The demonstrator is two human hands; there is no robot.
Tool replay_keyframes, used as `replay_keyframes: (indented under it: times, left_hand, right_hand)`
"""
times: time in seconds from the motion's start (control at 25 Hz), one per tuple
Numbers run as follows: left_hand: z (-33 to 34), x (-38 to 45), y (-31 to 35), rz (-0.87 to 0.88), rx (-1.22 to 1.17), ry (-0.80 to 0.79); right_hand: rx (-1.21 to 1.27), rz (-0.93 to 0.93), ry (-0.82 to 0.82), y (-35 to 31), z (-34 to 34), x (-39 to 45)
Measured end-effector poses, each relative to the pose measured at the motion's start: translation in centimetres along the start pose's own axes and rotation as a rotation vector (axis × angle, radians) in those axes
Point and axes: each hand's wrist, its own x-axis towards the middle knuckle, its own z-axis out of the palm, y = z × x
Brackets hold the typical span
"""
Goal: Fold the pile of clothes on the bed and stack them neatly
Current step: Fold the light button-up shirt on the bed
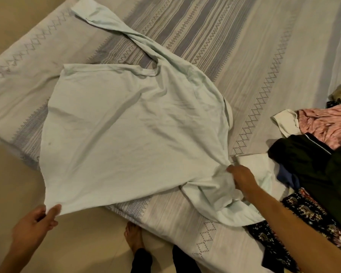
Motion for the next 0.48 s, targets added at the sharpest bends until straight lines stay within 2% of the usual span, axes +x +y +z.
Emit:
replay_keyframes:
  times: [0.04,0.08,0.12,0.2,0.32,0.4,0.48]
  left_hand:
    - [0.0,-0.4,-0.2,0.001,-0.001,0.013]
    - [-0.1,-0.7,-0.3,-0.002,-0.01,0.008]
    - [0.0,-1.0,-0.4,-0.001,-0.031,0.0]
    - [0.0,-1.1,-0.7,-0.017,-0.102,0.018]
    - [-0.1,-1.4,-0.3,-0.048,-0.249,0.071]
    - [-0.2,-1.6,-0.3,-0.075,-0.282,0.096]
    - [0.1,-2.2,-0.8,-0.141,-0.264,0.07]
  right_hand:
    - [0.362,0.182,-0.107,-0.4,0.1,0.0]
    - [0.581,0.285,-0.161,-0.7,0.0,-0.2]
    - [0.68,0.311,-0.211,-1.1,-0.1,-0.4]
    - [0.63,0.255,-0.175,-0.8,-0.6,-0.5]
    - [0.544,0.102,-0.034,0.1,-2.6,-0.4]
    - [0.386,0.043,0.076,2.0,-3.9,-0.4]
    - [0.168,0.095,0.228,4.2,-4.3,-0.2]
